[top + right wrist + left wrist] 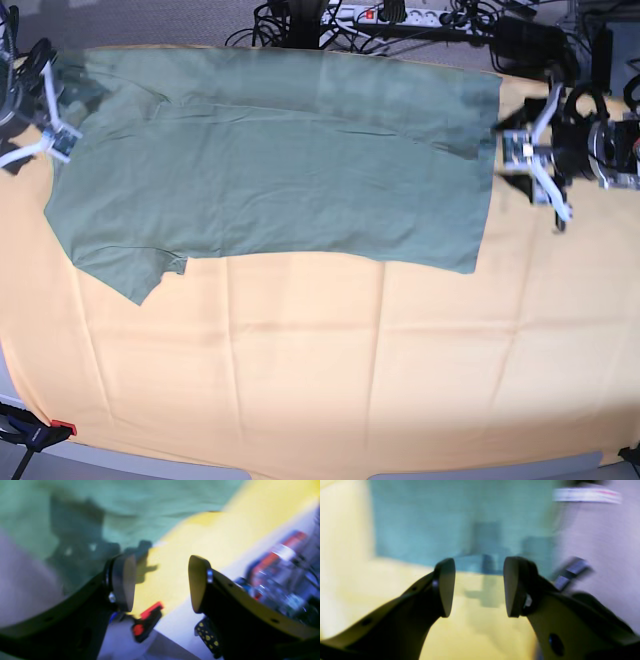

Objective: Fold the T-shirt properly
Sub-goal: 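Move both grippers to the opposite long edge and grasp its corners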

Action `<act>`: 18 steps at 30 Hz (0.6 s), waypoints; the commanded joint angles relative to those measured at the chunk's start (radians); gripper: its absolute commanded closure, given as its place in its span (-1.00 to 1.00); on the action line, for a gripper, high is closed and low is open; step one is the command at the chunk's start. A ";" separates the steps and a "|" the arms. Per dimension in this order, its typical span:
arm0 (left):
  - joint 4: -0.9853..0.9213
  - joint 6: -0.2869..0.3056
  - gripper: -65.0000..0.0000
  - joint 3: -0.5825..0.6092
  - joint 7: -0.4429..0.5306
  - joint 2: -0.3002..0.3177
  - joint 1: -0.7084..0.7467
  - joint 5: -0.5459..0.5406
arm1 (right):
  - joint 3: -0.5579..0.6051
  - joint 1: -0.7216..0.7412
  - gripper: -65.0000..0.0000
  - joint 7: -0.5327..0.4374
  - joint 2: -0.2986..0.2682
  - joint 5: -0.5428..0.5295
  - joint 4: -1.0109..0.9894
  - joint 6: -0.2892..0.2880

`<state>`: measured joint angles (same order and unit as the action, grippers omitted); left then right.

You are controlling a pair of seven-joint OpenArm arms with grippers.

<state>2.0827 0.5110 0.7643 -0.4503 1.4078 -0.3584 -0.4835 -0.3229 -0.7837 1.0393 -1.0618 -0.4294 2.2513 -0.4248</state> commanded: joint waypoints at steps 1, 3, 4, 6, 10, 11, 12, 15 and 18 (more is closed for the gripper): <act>-0.012 -0.027 0.01 -0.013 0.003 0.009 -0.036 -0.028 | -0.037 0.003 -0.09 -0.010 -0.019 -0.014 0.011 0.010; -0.070 -0.056 0.01 -0.013 0.000 -0.029 -0.082 -0.075 | -0.082 0.003 -0.09 -0.011 -0.019 -0.039 0.011 0.016; -0.108 -0.065 0.01 -0.013 -0.001 -0.051 -0.102 -0.094 | -0.099 0.003 -0.09 -0.011 -0.018 -0.044 0.011 0.020; -0.201 -0.072 0.01 -0.014 -0.004 -0.103 -0.140 -0.140 | -0.119 0.003 -0.09 -0.011 -0.018 -0.042 0.010 0.026; -0.437 -0.055 0.01 -0.090 -0.038 -0.230 -0.174 -0.274 | -0.124 0.003 -0.09 -0.020 -0.013 -0.043 -0.005 0.038; -0.500 -0.050 0.01 -0.129 -0.051 -0.264 -0.174 -0.319 | -0.123 0.002 -0.09 -0.027 -0.013 -0.044 -0.011 0.042; -0.565 -0.031 0.01 -0.175 -0.072 -0.298 -0.174 -0.370 | -0.123 0.003 -0.09 -0.029 -0.013 -0.044 -0.016 0.047; -0.754 0.088 0.01 -0.306 -0.175 -0.383 -0.174 -0.562 | -0.123 0.003 -0.09 -0.039 -0.013 -0.043 -0.029 0.060; -0.923 0.151 0.01 -0.375 -0.233 -0.450 -0.174 -0.689 | -0.123 0.003 -0.09 -0.054 -0.013 -0.042 -0.033 0.060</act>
<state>1.1465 0.6537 0.3988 -0.6956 0.9371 -0.5114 -1.1545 -0.4339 -0.7841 0.9962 -1.0569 -0.4816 2.2108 -0.3733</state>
